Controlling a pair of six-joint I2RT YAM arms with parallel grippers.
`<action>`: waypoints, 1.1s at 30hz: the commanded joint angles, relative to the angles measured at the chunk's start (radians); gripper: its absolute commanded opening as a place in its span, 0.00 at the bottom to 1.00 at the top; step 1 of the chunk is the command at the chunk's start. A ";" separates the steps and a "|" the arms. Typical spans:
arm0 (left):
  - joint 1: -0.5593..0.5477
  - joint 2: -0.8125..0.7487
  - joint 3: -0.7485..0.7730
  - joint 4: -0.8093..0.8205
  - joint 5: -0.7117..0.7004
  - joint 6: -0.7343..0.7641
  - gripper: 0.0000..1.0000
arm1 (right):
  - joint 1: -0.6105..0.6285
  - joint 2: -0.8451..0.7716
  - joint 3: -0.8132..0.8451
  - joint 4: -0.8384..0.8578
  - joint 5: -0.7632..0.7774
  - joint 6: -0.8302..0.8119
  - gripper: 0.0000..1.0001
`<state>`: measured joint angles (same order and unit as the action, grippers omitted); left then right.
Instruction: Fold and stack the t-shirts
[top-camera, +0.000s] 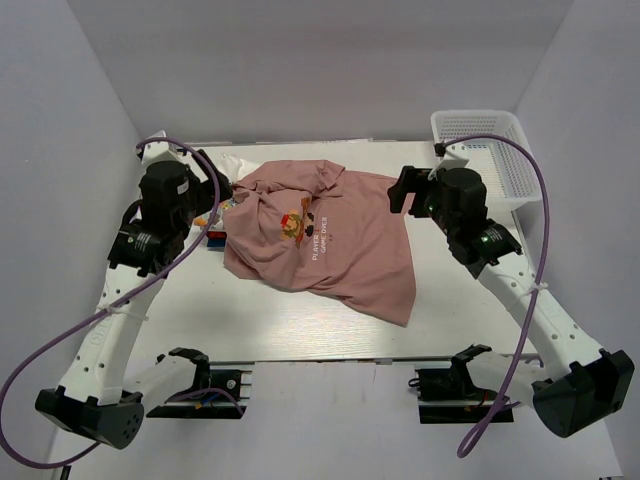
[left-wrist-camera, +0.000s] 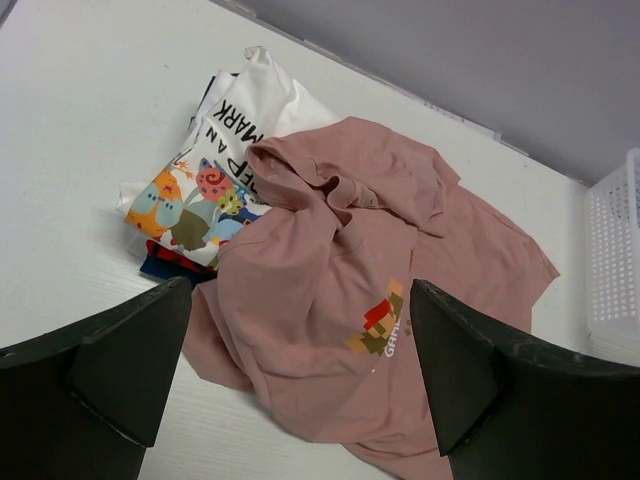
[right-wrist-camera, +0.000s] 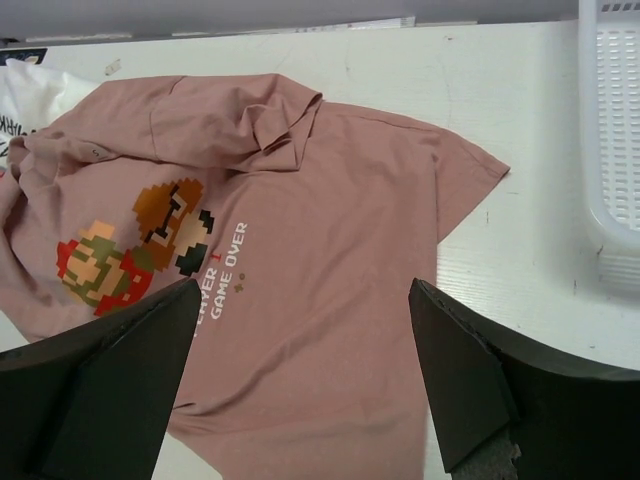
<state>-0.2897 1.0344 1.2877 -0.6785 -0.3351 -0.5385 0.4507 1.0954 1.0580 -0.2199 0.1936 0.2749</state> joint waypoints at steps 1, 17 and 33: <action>0.004 -0.002 0.035 -0.023 -0.019 0.011 1.00 | -0.006 -0.017 0.005 0.014 -0.011 -0.019 0.90; 0.004 0.095 -0.005 -0.018 0.057 -0.012 1.00 | 0.085 0.772 0.385 0.052 -0.448 -0.016 0.90; 0.004 0.248 0.087 0.011 0.084 -0.003 1.00 | 0.066 0.907 0.205 -0.042 -0.310 0.171 0.90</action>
<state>-0.2897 1.2591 1.3140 -0.6800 -0.2527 -0.5465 0.5640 2.0686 1.3994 -0.0975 -0.1734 0.3599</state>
